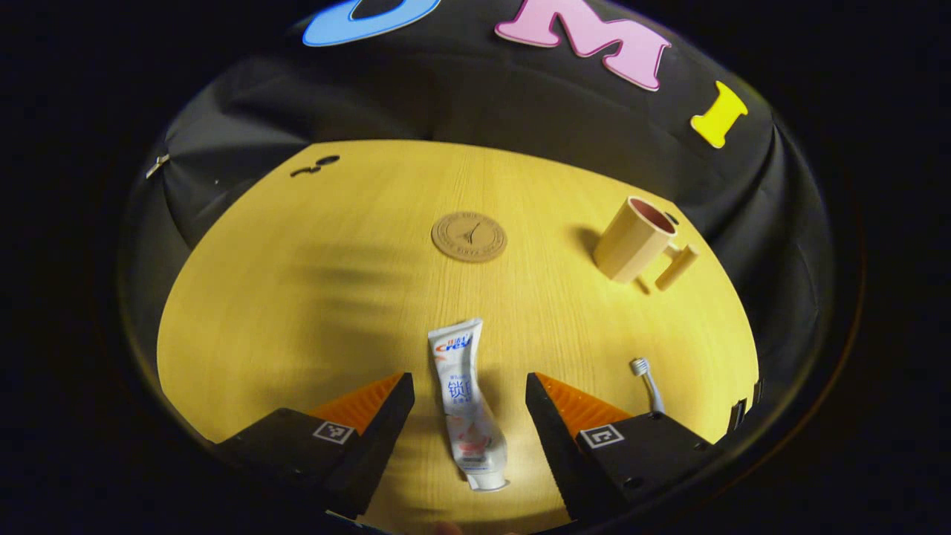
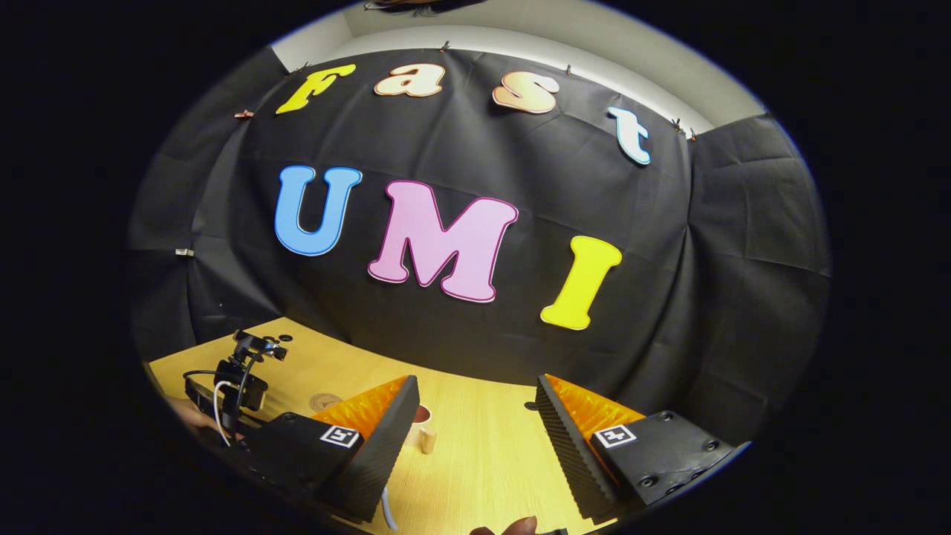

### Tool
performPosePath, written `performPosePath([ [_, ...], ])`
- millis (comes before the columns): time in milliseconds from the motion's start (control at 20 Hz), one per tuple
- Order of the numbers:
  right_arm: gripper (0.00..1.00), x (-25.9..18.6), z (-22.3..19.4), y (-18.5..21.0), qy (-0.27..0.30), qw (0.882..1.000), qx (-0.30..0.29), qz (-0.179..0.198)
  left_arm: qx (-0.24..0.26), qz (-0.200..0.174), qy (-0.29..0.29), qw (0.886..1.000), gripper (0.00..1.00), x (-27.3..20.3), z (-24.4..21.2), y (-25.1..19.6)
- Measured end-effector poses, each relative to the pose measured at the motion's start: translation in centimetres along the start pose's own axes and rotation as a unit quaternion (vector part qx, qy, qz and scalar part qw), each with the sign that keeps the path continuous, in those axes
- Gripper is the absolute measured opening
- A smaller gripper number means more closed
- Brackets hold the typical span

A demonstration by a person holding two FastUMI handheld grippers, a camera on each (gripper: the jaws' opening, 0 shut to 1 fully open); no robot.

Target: Put the toothbrush and toothpaste on the desktop into the cup, then pick up the cup and place it on the coaster on the desktop.

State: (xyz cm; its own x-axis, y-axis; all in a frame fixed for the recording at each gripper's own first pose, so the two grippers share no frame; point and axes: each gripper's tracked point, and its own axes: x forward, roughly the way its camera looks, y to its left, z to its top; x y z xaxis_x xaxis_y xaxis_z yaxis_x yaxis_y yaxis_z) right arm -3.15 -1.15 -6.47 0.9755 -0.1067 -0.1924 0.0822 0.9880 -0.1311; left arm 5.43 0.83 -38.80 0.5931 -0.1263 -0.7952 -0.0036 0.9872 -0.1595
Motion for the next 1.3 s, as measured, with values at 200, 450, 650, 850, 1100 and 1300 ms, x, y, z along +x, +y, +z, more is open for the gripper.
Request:
performPosePath([
  [200, 0.97, -0.1, -0.5, 0.1, 0.008, 1.0, -0.003, -0.001, -0.002, -0.001, 0.026, 1.0, 0.94, 1.2, -0.8, 0.1],
  [450, 0.98, 0.1, -0.9, 0.4, 0.016, 1.0, 0.003, 0.004, 0.037, 0.02, 0.037, 0.998, 0.93, 1.9, -1.1, 0.5],
  [650, 0.97, 0.4, -2.1, 1.3, 0.035, 0.999, 0.013, 0.021, 0.081, 0.046, 0.047, 0.995, 0.86, 2.1, -1.6, 0.7],
  [850, 0.97, 0.6, -4.3, 2.8, 0.072, 0.996, 0.021, 0.05, 0.057, 0.06, 0.061, 0.995, 0.7, 2.0, -1.8, 0.9],
  [1100, 0.98, 0.7, -7.8, 4.1, 0.129, 0.989, 0.012, 0.075, 0.033, 0.066, 0.081, 0.994, 0.4, 1.9, -1.7, 1.2],
  [1300, 0.98, 0.8, -10.9, 5.3, 0.182, 0.979, 0.003, 0.097, 0.02, 0.049, 0.083, 0.995, 0.3, 1.2, -2.1, 1.3],
])
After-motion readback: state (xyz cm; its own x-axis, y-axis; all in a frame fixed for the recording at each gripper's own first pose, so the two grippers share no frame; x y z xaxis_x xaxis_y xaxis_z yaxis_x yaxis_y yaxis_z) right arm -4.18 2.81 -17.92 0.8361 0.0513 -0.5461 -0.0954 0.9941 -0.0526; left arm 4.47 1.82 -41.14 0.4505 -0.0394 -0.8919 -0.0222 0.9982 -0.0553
